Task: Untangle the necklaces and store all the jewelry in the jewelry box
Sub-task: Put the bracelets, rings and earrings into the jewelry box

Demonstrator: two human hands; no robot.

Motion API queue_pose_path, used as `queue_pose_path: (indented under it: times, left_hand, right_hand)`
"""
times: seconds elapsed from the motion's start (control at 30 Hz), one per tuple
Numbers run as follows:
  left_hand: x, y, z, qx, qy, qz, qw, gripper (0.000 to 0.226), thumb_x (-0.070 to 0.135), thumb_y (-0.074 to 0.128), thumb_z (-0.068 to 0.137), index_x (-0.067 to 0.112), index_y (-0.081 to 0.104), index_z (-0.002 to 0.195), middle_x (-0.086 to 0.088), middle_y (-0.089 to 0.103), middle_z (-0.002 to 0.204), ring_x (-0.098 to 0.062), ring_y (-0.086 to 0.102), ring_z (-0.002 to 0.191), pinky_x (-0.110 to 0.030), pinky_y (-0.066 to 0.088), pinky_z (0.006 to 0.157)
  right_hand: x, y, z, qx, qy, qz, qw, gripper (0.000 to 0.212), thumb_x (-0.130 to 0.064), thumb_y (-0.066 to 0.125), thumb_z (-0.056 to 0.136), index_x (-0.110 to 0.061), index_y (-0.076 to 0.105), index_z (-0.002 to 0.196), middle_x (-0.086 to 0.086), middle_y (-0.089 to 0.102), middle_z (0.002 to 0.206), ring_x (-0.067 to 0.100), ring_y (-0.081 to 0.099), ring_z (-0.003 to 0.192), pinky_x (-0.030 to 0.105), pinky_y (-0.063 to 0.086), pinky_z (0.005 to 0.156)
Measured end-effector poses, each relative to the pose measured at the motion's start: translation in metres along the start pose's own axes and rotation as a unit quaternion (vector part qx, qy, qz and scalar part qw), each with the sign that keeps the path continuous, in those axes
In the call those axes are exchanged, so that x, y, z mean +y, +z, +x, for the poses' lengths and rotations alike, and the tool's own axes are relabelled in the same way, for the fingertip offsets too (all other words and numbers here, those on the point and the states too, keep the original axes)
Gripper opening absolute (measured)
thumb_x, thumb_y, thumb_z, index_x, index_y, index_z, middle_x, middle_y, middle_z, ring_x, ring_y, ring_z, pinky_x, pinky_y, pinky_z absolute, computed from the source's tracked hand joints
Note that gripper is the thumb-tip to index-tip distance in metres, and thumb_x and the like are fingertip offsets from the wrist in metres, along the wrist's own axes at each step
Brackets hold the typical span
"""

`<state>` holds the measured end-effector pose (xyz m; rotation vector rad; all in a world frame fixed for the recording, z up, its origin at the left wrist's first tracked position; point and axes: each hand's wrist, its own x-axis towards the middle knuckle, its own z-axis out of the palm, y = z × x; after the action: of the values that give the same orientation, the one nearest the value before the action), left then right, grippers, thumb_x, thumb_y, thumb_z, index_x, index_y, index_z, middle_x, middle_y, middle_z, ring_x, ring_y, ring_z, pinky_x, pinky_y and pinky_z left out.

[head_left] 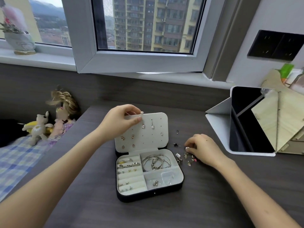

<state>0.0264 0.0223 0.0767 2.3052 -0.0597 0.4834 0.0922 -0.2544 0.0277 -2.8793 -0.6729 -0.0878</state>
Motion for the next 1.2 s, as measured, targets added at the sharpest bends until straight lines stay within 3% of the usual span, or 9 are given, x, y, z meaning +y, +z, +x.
queue_pose_path:
  times: [0.13,0.23,0.3,0.37,0.47,0.6,0.83,1.13,1.2]
  left_hand:
    - [-0.013,-0.005,-0.012,0.012,-0.050,-0.092,0.994,0.012,0.021,0.065,0.088,0.024,0.066,0.099,0.008,0.066,0.096,-0.006,0.061,0.088,-0.019,0.044,0.068]
    - [-0.024,-0.006,-0.024,0.029,-0.087,-0.200,0.975,0.014,0.018,0.061,0.091,0.026,0.065,0.102,0.003,0.067,0.102,-0.010,0.061,0.095,-0.020,0.045,0.074]
    - [-0.027,-0.005,-0.030,0.032,-0.080,-0.249,0.965,0.017,0.018,0.062,0.090,0.026,0.065,0.105,0.001,0.068,0.102,-0.013,0.062,0.097,-0.024,0.048,0.079]
    - [-0.025,-0.003,-0.035,0.026,-0.060,-0.270,0.961,0.019,0.028,0.067,0.084,0.029,0.069,0.103,0.004,0.068,0.104,-0.009,0.061,0.096,-0.022,0.048,0.083]
    - [-0.020,0.001,-0.039,0.022,-0.045,-0.276,0.960,0.024,0.043,0.066,0.076,0.030,0.073,0.094,0.004,0.066,0.111,-0.008,0.058,0.105,-0.026,0.046,0.091]
    - [-0.015,0.001,-0.038,0.005,-0.043,-0.274,0.961,0.030,0.043,0.057,0.084,0.023,0.073,0.099,0.003,0.064,0.113,-0.012,0.058,0.111,-0.037,0.044,0.100]
    - [-0.021,-0.004,-0.036,-0.021,-0.048,-0.297,0.954,0.034,0.034,0.060,0.083,0.002,0.068,0.093,-0.010,0.069,0.107,-0.027,0.062,0.104,-0.046,0.048,0.096]
    - [-0.023,-0.015,-0.031,-0.116,-0.042,-0.331,0.936,0.023,0.024,0.060,0.090,0.001,0.065,0.092,-0.001,0.065,0.106,-0.015,0.062,0.099,-0.030,0.049,0.088]
    - [-0.024,-0.021,-0.029,-0.135,-0.036,-0.303,0.943,0.023,0.025,0.059,0.087,0.004,0.067,0.091,-0.008,0.058,0.111,-0.016,0.059,0.103,-0.033,0.048,0.094]
  right_hand:
    - [-0.002,0.001,0.001,0.020,-0.009,-0.008,1.000,0.012,-0.026,0.064,0.087,-0.020,0.071,0.094,-0.002,0.067,0.094,0.019,0.056,0.095,0.027,0.037,0.080]
    - [-0.020,-0.012,-0.003,0.094,0.002,0.170,0.981,0.007,-0.017,0.066,0.086,-0.017,0.073,0.087,-0.006,0.071,0.082,0.003,0.061,0.077,0.016,0.042,0.071]
    - [-0.047,-0.024,-0.007,0.109,-0.017,0.334,0.936,0.008,-0.010,0.066,0.085,-0.015,0.072,0.082,-0.006,0.071,0.073,-0.001,0.061,0.067,0.010,0.044,0.064]
    - [-0.078,-0.032,-0.007,0.070,-0.045,0.478,0.874,0.010,-0.005,0.065,0.086,-0.012,0.071,0.083,0.002,0.072,0.073,0.006,0.064,0.068,0.013,0.048,0.066]
    - [-0.115,-0.032,0.003,0.031,-0.067,0.585,0.808,0.005,-0.003,0.064,0.087,-0.003,0.068,0.090,0.011,0.070,0.078,0.006,0.063,0.068,0.016,0.047,0.065]
    - [-0.143,-0.026,0.013,0.016,-0.096,0.608,0.788,0.009,-0.002,0.063,0.086,0.002,0.069,0.093,0.008,0.069,0.073,0.008,0.063,0.072,0.017,0.047,0.073]
    - [-0.152,-0.023,0.011,0.012,-0.085,0.627,0.775,0.019,-0.008,0.068,0.085,-0.005,0.060,0.101,0.001,0.070,0.068,0.004,0.061,0.066,0.015,0.048,0.066]
    - [-0.157,-0.020,0.007,0.004,-0.086,0.610,0.788,0.004,-0.007,0.062,0.089,-0.003,0.063,0.089,0.002,0.068,0.068,0.004,0.060,0.068,0.015,0.047,0.075]
    - [-0.158,-0.021,0.006,-0.019,-0.074,0.625,0.776,0.004,-0.006,0.062,0.088,-0.002,0.063,0.090,0.002,0.067,0.068,0.005,0.057,0.064,0.014,0.045,0.065]
